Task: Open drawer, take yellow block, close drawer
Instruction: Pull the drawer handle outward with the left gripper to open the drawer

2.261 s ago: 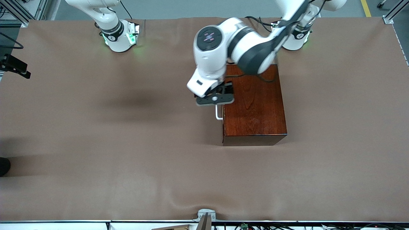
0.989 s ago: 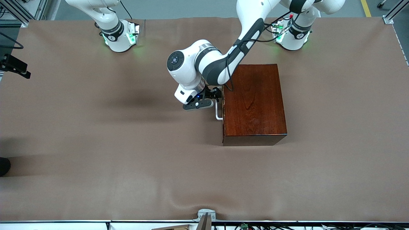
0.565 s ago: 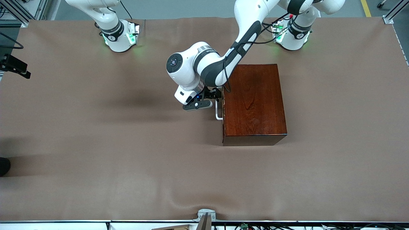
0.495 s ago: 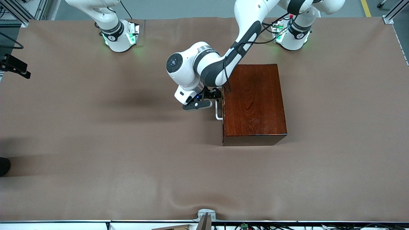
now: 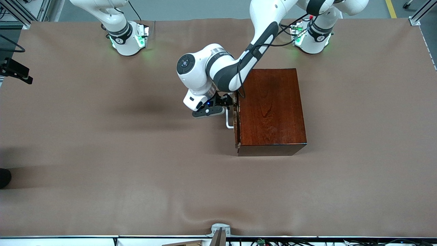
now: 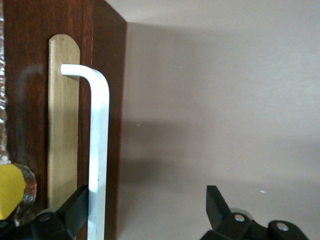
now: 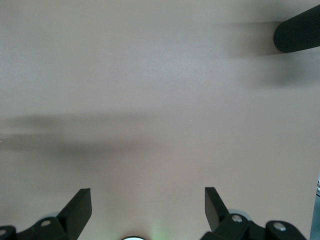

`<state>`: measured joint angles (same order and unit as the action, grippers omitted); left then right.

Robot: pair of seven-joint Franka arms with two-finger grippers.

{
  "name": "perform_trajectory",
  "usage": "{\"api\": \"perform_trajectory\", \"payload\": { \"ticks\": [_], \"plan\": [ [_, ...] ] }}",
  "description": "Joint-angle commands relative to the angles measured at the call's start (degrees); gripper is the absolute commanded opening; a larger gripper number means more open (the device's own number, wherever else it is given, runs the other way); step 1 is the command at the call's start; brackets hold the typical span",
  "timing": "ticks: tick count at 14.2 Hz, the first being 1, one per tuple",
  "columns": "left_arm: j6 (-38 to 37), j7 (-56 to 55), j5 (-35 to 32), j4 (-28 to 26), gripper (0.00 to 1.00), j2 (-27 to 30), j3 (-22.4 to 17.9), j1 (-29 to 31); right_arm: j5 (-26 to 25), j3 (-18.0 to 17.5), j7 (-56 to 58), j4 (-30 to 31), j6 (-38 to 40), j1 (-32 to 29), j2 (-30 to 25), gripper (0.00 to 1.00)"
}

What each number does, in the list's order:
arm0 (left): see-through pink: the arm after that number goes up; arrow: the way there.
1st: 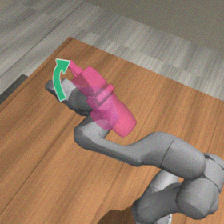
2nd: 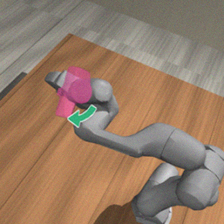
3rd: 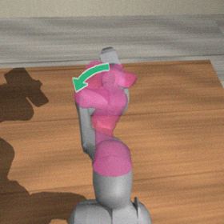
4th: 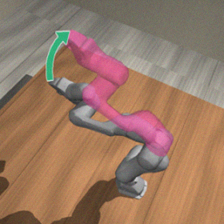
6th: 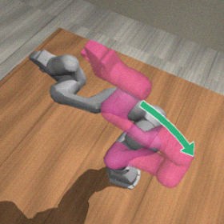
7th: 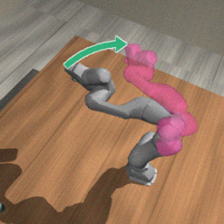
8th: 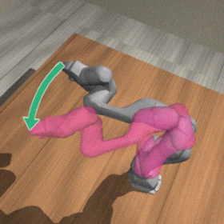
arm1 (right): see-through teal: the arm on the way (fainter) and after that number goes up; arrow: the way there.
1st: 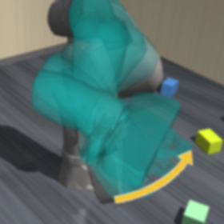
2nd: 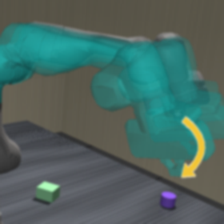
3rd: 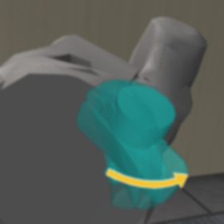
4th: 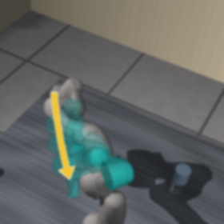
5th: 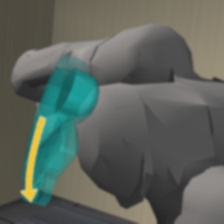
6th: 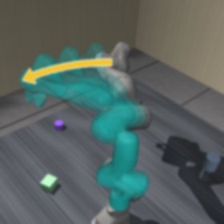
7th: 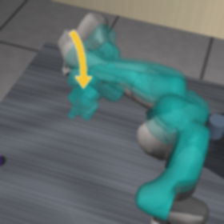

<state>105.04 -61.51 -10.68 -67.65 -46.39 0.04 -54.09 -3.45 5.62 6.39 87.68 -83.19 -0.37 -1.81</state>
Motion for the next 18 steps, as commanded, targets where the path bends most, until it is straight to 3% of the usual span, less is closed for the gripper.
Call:
{"api": "perform_trajectory", "payload": {
  "ticks": [1, 18],
  "plan": [
    [3.49, -1.68, 1.71, 1.74, 1.00, -1.34, 0.13, -1.19, -0.50, -0.61, 0.56, -0.76, 0.48, -0.51, 0.31, 1.00],
    [15.09, -5.02, 6.73, 2.62, 1.00, -3.09, -0.31, -1.55, -0.50, -0.52, 0.56, -0.76, 0.57, -1.56, 0.84, 1.00]
  ]
}}
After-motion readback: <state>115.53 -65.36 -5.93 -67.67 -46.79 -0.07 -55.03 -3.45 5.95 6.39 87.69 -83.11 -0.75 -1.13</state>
